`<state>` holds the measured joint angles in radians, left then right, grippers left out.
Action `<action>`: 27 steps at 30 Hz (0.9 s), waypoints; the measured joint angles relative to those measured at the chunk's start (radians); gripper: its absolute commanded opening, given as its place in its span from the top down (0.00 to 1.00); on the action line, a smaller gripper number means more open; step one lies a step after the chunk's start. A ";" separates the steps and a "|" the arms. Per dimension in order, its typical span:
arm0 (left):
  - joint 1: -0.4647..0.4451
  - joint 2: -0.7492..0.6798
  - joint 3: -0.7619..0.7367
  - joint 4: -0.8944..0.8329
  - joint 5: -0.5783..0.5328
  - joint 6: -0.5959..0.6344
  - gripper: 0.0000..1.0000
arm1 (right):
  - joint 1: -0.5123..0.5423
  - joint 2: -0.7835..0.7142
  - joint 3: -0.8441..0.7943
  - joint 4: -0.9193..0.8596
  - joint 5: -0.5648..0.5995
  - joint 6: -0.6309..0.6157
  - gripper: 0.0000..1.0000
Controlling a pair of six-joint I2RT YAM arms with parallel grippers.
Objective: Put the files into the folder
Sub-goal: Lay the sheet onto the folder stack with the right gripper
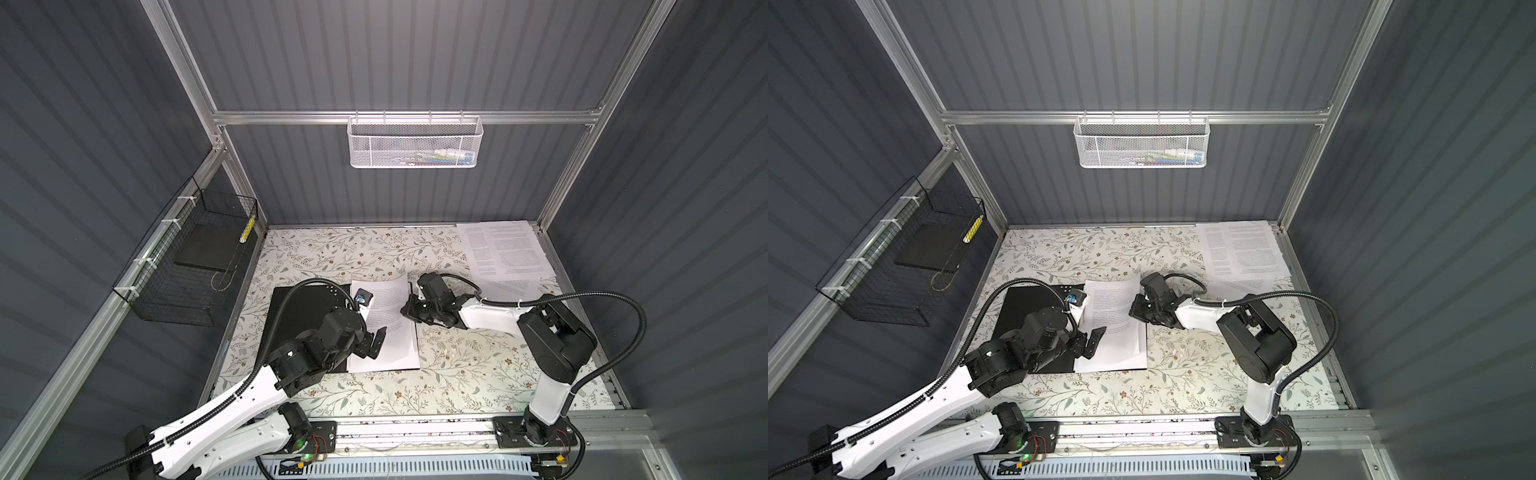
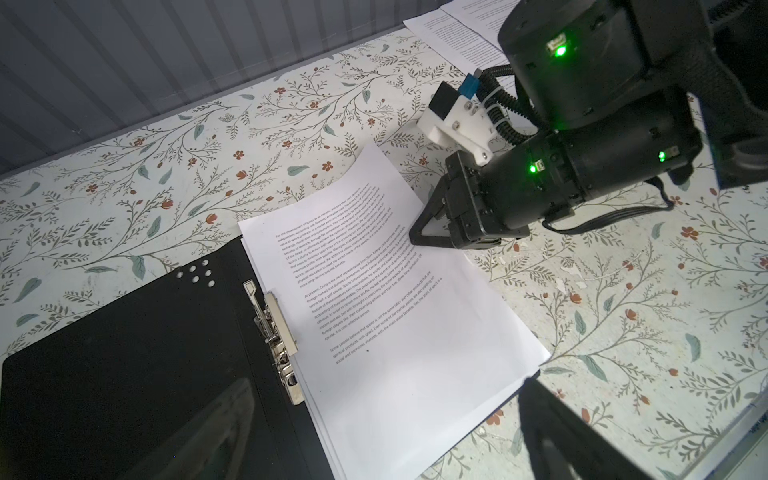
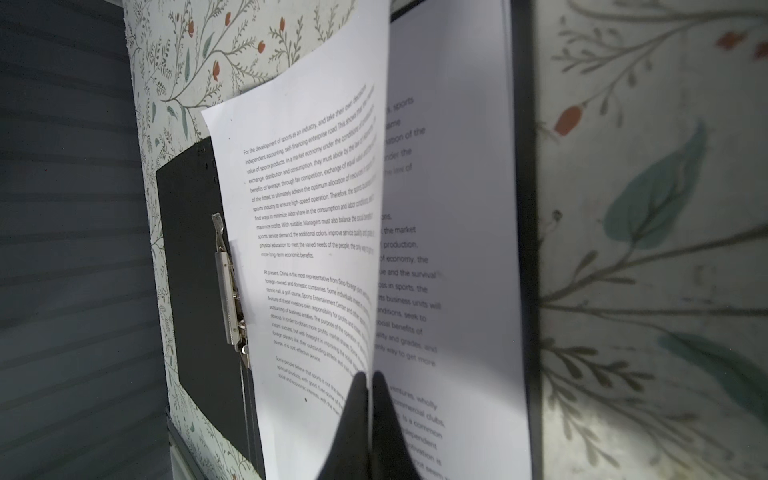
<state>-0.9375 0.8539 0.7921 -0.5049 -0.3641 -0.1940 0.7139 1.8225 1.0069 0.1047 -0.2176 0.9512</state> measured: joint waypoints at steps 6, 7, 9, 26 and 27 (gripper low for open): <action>0.002 0.000 0.000 0.000 0.006 0.000 0.00 | 0.006 0.003 0.011 -0.001 -0.003 0.002 1.00; 0.002 0.000 0.000 0.000 0.007 0.000 0.00 | 0.007 0.004 0.011 0.000 -0.004 0.003 1.00; 0.002 0.000 0.000 -0.001 0.010 0.000 0.00 | 0.008 0.006 0.012 -0.001 -0.005 0.006 1.00; 0.005 0.017 0.005 -0.005 0.021 0.000 0.00 | 0.015 0.025 0.018 0.000 -0.007 0.014 1.00; 0.005 0.018 0.005 -0.005 0.022 0.000 0.00 | 0.015 0.026 0.018 0.000 -0.007 0.014 1.00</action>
<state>-0.9321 0.8722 0.7975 -0.5098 -0.3424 -0.1940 0.7292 1.8481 1.0252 0.1047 -0.2249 0.9653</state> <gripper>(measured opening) 0.998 0.046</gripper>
